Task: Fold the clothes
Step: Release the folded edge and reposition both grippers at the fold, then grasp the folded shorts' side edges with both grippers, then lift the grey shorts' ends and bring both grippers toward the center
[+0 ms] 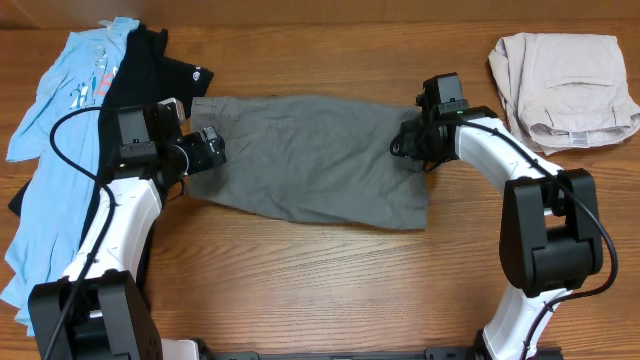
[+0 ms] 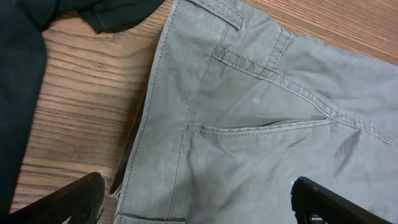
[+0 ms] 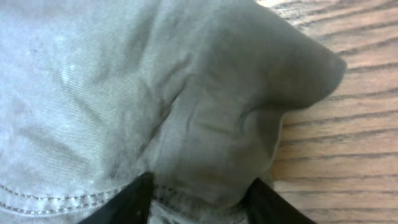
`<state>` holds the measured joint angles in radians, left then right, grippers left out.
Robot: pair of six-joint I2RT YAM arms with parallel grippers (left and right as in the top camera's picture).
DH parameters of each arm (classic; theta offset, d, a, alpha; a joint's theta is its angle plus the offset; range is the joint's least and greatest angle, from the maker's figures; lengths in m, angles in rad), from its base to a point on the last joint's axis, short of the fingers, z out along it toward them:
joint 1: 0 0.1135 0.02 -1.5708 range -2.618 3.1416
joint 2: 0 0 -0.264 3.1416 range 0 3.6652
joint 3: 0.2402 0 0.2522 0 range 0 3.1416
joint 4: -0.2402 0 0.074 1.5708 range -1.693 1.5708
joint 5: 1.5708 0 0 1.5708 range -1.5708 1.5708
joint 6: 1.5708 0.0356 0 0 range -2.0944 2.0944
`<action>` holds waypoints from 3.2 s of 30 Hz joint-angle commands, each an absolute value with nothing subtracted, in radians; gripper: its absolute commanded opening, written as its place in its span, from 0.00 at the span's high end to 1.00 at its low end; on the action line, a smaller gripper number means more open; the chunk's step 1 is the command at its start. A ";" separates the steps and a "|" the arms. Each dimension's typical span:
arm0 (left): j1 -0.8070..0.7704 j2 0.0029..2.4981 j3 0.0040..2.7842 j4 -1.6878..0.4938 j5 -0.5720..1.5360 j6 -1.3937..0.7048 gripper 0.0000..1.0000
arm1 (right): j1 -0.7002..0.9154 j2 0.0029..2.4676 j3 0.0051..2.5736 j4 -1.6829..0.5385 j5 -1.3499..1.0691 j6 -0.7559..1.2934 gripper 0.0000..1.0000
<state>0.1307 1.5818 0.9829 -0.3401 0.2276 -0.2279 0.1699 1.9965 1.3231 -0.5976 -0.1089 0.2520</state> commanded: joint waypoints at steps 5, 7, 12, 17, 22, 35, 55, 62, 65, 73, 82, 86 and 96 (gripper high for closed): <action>0.130 1.558 1.006 -0.341 0.213 -0.202 0.02 | 0.167 1.991 1.365 -0.601 -0.118 0.262 0.77; 0.130 1.558 1.006 -0.341 0.213 -0.202 0.02 | 0.167 1.980 1.390 -0.621 -0.117 0.262 0.85; 0.130 1.558 1.006 -0.341 0.210 -0.202 0.02 | 0.167 1.951 1.486 -0.674 -0.079 0.262 0.89; 0.130 1.558 1.006 -0.341 0.206 -0.202 0.02 | 0.165 1.947 1.562 -0.667 0.021 0.263 0.90; 0.130 1.558 1.006 -0.341 0.198 -0.201 0.04 | 0.140 1.959 1.562 -0.619 0.096 0.263 0.94; 0.131 1.558 1.006 -0.341 0.124 -0.188 0.00 | 0.072 1.906 1.567 -0.688 0.033 0.258 0.06; 0.133 1.755 1.026 -0.179 0.398 -0.109 0.00 | 0.140 1.798 1.383 -0.790 -0.325 0.157 0.07; 0.135 1.874 1.072 -0.103 0.419 -0.112 0.00 | 0.140 1.798 1.313 -0.707 -0.324 0.156 0.09; 0.151 1.888 1.072 -0.084 0.418 -0.111 0.00 | 0.140 1.800 1.308 -0.702 -0.324 0.157 0.10; 0.203 1.894 1.072 -0.117 0.416 -0.057 0.00 | 0.140 1.800 1.308 -0.702 -0.324 0.157 0.10; 0.200 1.924 1.072 -0.131 0.430 -0.055 0.00 | 0.140 1.800 1.308 -0.705 -0.324 0.174 0.10; 0.200 1.988 1.072 -0.125 0.447 -0.056 0.00 | 0.140 1.800 1.308 -0.709 -0.324 0.175 0.10; 0.149 2.135 1.072 -0.116 0.630 -0.056 0.00 | 0.140 1.800 1.308 -0.708 -0.324 0.175 0.10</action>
<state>0.1974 2.0075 1.1175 -0.0731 0.5350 -0.0517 0.1436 1.7992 1.3159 -0.7109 -0.3115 0.1688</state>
